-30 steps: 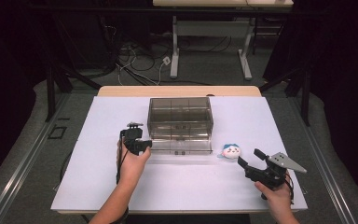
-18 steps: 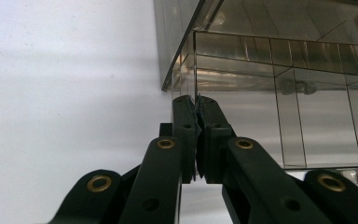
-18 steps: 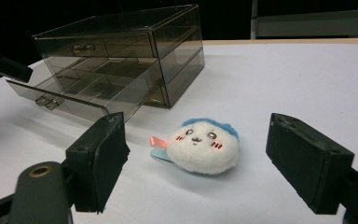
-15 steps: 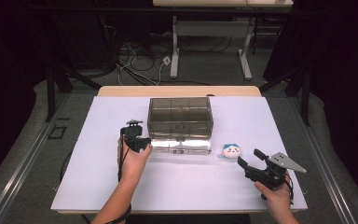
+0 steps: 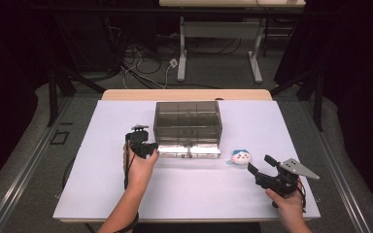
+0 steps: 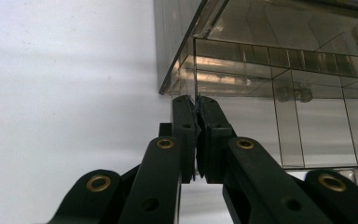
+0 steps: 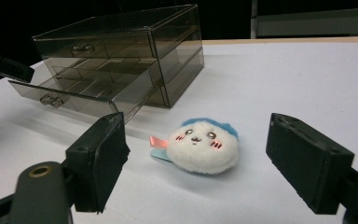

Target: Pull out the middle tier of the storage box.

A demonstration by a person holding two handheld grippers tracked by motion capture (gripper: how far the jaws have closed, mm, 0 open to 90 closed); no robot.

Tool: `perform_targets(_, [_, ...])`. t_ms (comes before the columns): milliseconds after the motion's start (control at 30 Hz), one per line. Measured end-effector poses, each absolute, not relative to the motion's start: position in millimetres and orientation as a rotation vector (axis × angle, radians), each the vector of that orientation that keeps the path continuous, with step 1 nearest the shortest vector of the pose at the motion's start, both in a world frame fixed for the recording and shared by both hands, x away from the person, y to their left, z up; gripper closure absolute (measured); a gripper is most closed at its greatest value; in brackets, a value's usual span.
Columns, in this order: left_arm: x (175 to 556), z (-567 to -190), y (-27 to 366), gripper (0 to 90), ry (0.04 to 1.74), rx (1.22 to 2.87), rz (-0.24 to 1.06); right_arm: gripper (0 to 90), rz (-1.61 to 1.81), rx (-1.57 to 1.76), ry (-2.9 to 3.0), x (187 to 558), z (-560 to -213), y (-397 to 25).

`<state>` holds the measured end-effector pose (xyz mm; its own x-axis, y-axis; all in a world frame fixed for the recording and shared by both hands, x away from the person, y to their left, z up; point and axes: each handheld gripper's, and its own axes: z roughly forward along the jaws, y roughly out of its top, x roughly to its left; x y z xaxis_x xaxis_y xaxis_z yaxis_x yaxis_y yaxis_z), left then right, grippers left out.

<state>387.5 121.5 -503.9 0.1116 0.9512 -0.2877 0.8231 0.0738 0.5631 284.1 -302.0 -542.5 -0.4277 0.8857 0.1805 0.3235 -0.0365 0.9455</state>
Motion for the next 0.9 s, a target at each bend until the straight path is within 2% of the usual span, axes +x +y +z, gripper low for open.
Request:
perform_targets(600, [378.6, -506.5, 120.1, 84.6, 1.690, 1.768, 0.227, 20.0, 1.479, 1.271, 1.749, 284.0, -542.2, -302.3])
perform_targets(900, [377.3, -500.3, 119.6, 74.9, 1.625, 1.785, 0.278, 20.0, 1.472, 1.273, 1.757, 283.4, -541.6, -302.9])
